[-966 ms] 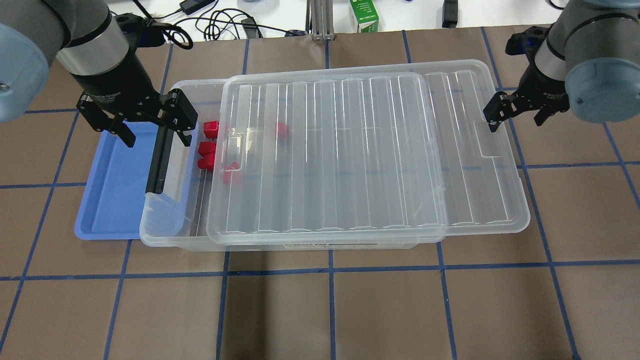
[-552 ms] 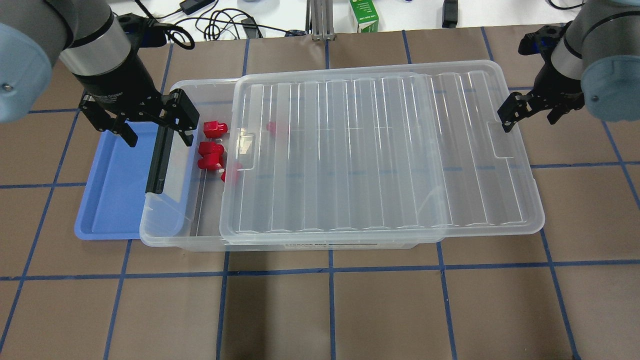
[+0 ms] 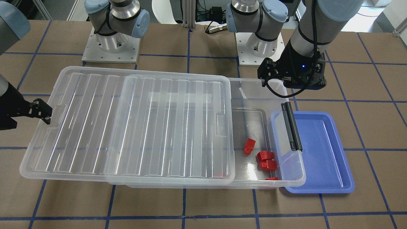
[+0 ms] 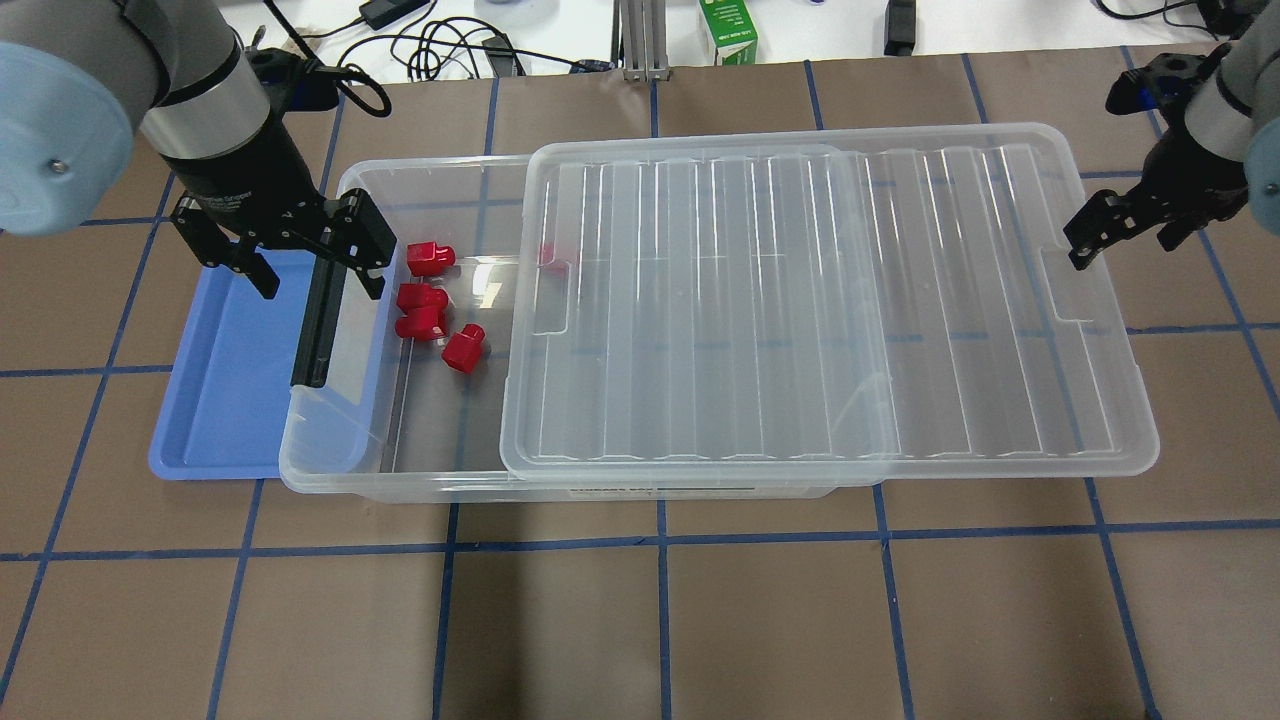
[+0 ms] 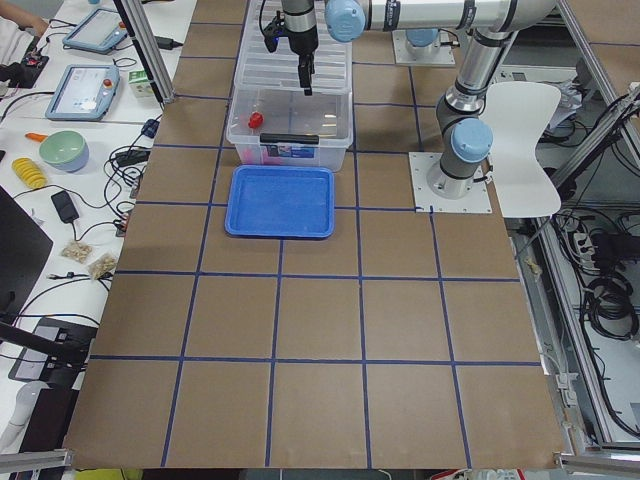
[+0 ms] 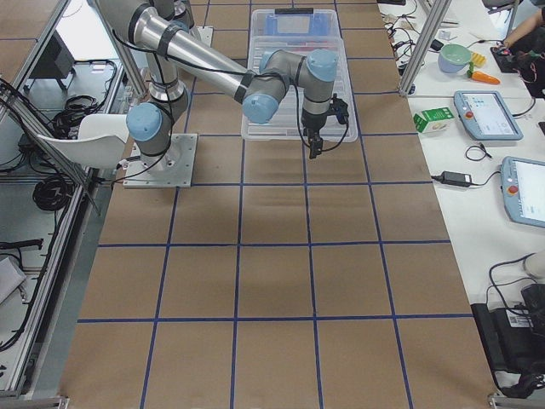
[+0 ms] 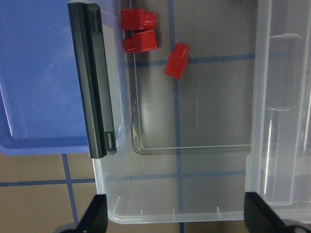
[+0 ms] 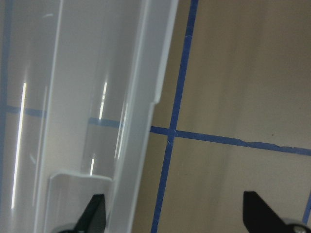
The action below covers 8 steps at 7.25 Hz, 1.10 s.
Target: Place red block in blue tray from box
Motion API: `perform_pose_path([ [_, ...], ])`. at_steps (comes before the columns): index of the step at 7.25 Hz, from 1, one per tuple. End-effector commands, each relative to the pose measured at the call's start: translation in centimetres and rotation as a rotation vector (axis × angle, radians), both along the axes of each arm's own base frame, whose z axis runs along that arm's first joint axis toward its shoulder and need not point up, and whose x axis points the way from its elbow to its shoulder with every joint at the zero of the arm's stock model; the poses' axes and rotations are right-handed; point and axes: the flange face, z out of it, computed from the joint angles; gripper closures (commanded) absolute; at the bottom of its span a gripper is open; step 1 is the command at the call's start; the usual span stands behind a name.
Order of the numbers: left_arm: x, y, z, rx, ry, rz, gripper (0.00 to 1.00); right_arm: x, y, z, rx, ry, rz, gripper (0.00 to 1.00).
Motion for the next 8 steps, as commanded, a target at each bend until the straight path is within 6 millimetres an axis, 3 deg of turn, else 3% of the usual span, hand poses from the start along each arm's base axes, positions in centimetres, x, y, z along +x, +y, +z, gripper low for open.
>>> perform_pose_path([
  [1, 1.7, -1.9, -2.5, -0.003, 0.001, 0.025, 0.0, -1.7, 0.4, 0.0, 0.003, -0.002, -0.021, 0.0],
  [2, 1.7, -2.4, -4.2, -0.015, 0.002, 0.027, 0.0, -1.7, 0.4, -0.2, 0.006, -0.004, -0.021, 0.0],
  [4, 1.3, -3.2, -8.0, -0.057, 0.008, -0.006, 0.13, -1.7, 0.4, 0.0, 0.003, -0.002, -0.022, 0.0],
  [5, 1.2, -3.3, -9.3, -0.039, 0.017, -0.082, 0.23, -1.6, 0.2, 0.3, -0.006, -0.003, -0.025, 0.0],
  [6, 1.2, -3.5, -9.9, -0.028, 0.021, -0.098, 0.23, -1.5, 0.4, 1.2, -0.019, 0.002, -0.031, 0.0],
  [8, 0.1, -4.4, -11.2, -0.043, 0.023, -0.122, 0.26, -1.5, 0.5, 6.1, -0.004, 0.0, -0.036, 0.0],
])
